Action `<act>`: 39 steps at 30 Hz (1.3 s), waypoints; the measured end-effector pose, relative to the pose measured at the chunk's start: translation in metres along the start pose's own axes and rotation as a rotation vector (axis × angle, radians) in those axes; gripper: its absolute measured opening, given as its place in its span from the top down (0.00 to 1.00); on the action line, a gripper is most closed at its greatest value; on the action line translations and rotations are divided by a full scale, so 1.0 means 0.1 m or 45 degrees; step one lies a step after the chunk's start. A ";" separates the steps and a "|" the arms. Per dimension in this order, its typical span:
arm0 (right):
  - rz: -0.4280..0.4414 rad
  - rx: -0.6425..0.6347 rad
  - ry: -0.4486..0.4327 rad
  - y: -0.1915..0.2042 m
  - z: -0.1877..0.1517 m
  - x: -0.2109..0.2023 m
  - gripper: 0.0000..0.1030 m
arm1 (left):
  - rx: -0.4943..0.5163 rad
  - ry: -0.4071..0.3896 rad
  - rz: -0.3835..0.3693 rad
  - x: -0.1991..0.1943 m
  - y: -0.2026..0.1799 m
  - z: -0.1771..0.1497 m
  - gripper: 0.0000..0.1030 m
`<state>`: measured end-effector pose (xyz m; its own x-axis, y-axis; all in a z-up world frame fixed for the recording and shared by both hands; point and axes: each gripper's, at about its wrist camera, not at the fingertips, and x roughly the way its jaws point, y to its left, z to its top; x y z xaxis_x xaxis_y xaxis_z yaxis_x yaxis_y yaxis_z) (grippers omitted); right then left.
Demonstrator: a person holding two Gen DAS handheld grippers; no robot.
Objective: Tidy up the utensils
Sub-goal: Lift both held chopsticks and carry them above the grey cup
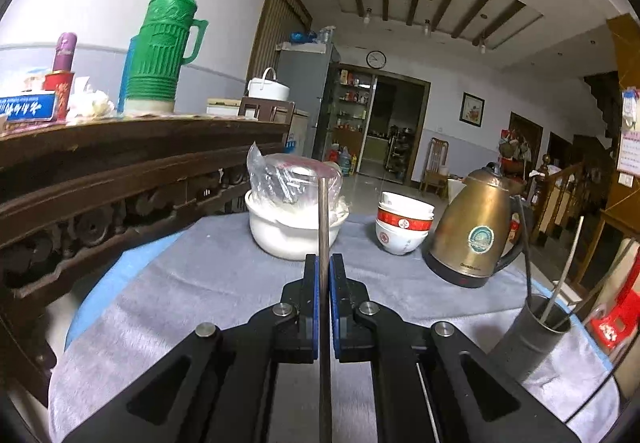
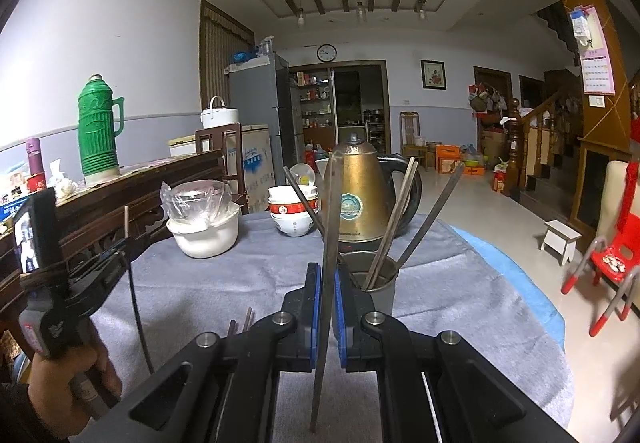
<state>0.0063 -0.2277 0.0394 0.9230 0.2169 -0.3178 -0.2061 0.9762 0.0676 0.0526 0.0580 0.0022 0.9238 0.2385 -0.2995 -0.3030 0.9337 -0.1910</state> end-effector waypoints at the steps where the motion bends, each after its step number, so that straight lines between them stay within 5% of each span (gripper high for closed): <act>1: 0.000 -0.001 0.000 0.00 0.00 -0.01 0.93 | 0.000 -0.005 0.004 -0.03 0.01 -0.02 0.95; 10: -0.012 -0.003 0.002 0.01 -0.01 -0.07 0.93 | -0.058 0.059 -0.153 0.14 -0.03 0.20 0.95; 14: -0.014 0.003 0.005 -0.01 0.00 -0.05 0.93 | -0.119 0.222 -0.364 0.31 -0.03 0.33 0.95; 19: -0.010 0.009 0.011 -0.06 0.00 -0.03 0.93 | -0.183 0.371 -0.444 0.43 0.02 0.41 0.95; 28: -0.029 0.016 0.007 -0.07 -0.02 -0.03 0.93 | -0.149 0.116 -0.071 0.61 -0.03 0.39 0.95; 39: -0.041 -0.004 0.010 -0.07 -0.03 -0.03 0.93 | 0.101 -0.233 0.032 0.35 -0.43 0.13 0.95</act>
<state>0.0044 -0.2349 0.0370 0.9265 0.1853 -0.3274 -0.1773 0.9826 0.0544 0.1009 0.0295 0.0123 0.9455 0.2996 -0.1273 -0.3136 0.9432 -0.1094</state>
